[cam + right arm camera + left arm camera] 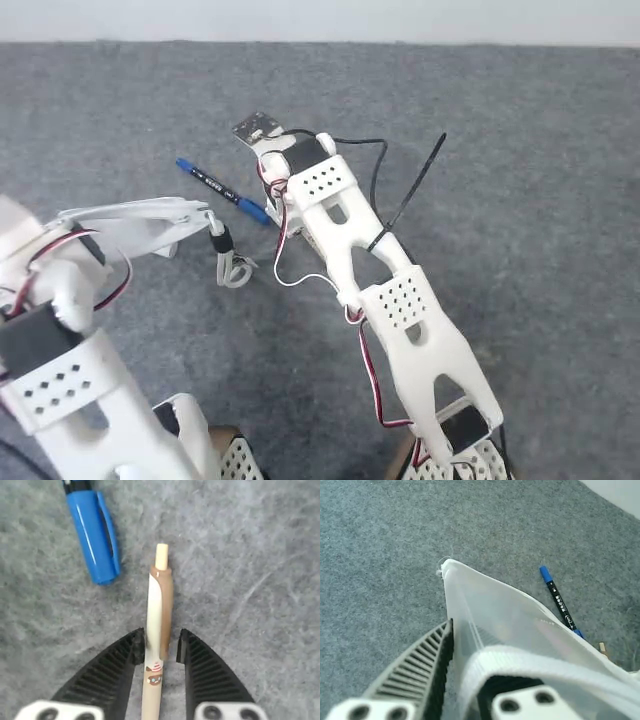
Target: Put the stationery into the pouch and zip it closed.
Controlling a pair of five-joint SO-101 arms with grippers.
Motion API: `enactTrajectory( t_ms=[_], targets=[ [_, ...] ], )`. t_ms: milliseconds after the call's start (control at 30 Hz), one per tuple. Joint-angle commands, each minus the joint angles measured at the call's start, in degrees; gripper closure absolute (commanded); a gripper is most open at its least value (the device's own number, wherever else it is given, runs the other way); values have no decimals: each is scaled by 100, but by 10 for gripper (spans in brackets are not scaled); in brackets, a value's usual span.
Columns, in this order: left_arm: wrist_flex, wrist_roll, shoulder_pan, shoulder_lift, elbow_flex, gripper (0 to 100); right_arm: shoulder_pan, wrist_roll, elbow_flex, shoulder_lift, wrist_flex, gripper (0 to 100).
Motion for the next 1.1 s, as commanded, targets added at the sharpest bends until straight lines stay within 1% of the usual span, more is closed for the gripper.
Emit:
enactTrajectory(
  t_ms=[0,33,100,200,333,533,633,700,900,1067],
  targets=[
    [-167,62,0,-97,-119,989,-101,70,-290,-101,4,950],
    [-167,62,0,-97,-119,989,-101,97,-281,-92,-13,969],
    [-167,44,0,-97,-119,989,-101,413,-264,-92,-13,995],
    [-167,-35,0,-97,-119,989,-101,686,-281,-92,31,992],
    [-158,-44,0,-97,-119,989,-101,695,-325,-171,180,992],
    [-167,-44,0,-97,-119,989,-84,677,-1116,-426,840,992],
    [-176,-44,0,-97,-119,989,-22,659,-1266,-514,875,992],
    [-176,-44,0,-97,-119,989,13,554,-1257,-602,875,992],
    [-176,-44,9,-97,-119,989,40,-237,-1196,-954,910,992],
    [-176,-44,9,-97,-119,989,57,-387,-598,-1622,910,992]
  ],
)
